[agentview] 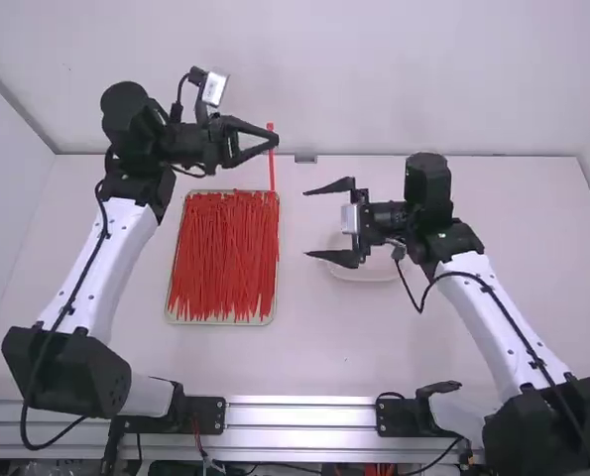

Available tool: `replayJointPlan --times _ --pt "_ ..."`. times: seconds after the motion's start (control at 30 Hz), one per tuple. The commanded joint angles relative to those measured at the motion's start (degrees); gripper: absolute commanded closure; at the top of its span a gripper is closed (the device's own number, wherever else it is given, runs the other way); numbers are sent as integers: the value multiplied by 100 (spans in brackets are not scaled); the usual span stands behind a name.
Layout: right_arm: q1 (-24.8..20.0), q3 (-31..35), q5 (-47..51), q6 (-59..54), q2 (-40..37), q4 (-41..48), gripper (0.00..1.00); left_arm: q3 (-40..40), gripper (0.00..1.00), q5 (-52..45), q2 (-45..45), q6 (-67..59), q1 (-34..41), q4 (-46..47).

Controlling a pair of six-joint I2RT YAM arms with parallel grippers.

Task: Fasten the cable tie

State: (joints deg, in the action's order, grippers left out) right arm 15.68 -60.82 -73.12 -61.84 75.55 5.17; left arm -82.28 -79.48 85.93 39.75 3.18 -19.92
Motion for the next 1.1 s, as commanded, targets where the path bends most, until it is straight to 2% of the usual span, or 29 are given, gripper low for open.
replayJointPlan --times 0.0,0.23,0.4,0.6,0.8,1.07 --pt "63 103 -98 -1403 20 -2 2 -129 98 260 -17 79 -144 17" --pt "162 249 -151 -3115 20 -11 2 -299 98 195 455 293 -310 -26" --pt "162 321 -343 -3882 20 -4 2 -710 98 59 1016 730 -302 -26" --pt "162 391 -356 -4590 20 -39 2 -1200 98 -219 1628 1895 -308 -11" --pt "216 396 -498 -5318 20 -46 2 -1056 98 -227 1797 3268 -234 22" --pt "424 415 -529 -5589 20 -232 1 -909 98 -415 1797 3637 44 175"
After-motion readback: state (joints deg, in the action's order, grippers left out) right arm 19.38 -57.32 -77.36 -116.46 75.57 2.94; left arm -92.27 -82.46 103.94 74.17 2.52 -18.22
